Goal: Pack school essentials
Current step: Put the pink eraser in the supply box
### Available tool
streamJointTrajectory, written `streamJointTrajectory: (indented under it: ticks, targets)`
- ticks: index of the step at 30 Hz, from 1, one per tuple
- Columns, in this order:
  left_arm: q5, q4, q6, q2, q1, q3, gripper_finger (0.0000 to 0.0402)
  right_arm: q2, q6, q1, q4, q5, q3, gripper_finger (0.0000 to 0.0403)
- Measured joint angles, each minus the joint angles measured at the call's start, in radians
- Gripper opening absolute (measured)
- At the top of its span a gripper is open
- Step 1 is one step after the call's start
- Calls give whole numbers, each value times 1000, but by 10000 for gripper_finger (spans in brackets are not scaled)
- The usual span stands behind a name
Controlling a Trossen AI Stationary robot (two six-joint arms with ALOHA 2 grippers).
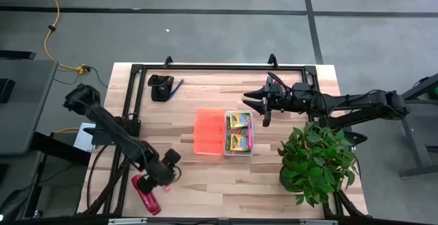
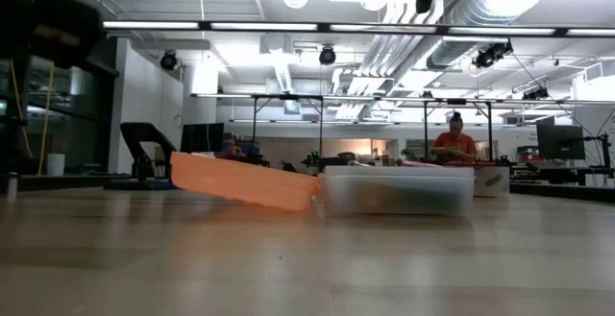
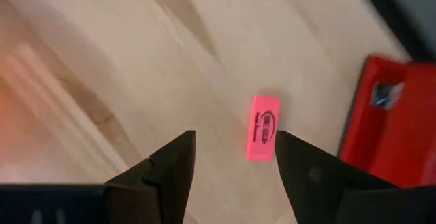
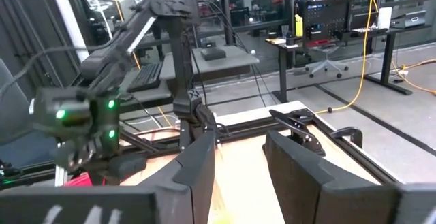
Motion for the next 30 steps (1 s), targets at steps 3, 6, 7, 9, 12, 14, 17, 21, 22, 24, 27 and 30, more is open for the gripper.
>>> streamJointTrajectory:
  ticks: [3, 6, 7, 9, 12, 14, 17, 21, 22, 24, 27, 30]
  targets:
    - [-4, 20, -1, 71, -32, 0, 193, 0, 1, 0, -7, 0, 0, 124]
    - [-1, 20, -25, 128, -52, 0, 192, 0, 2, 0, -12, 0, 0, 124]
    - [-2, 20, -30, 144, -56, 0, 191, 0, 2, 0, -11, 0, 0, 124]
    - [-2, 24, -34, 165, -61, 0, 191, 0, 2, 0, -12, 0, 0, 124]
    - [-2, 42, -36, 191, -62, 0, 191, 0, 2, 0, -13, 0, 0, 124]
    - [-1, 45, -37, 205, -62, 0, 191, 0, 2, 0, -14, 0, 0, 124]
    - [-1, 44, -43, 221, -62, -1, 191, 0, 2, 0, -18, 0, 0, 124]
    - [-3, 50, -79, 225, -65, -2, 191, 0, 2, 0, -21, 0, 0, 124]
    - [-8, 54, -89, 225, -67, -5, 191, 0, 2, 0, -21, 0, 0, 124]
    - [-18, 59, -99, 225, -72, -6, 190, 0, 2, 0, -23, 0, 0, 124]
    - [-34, 56, -101, 225, -87, -6, 190, 0, 1, 0, -25, 0, 0, 124]
    - [-100, 48, -92, 225, -104, -6, 190, 0, 0, 0, -25, 0, 0, 124]
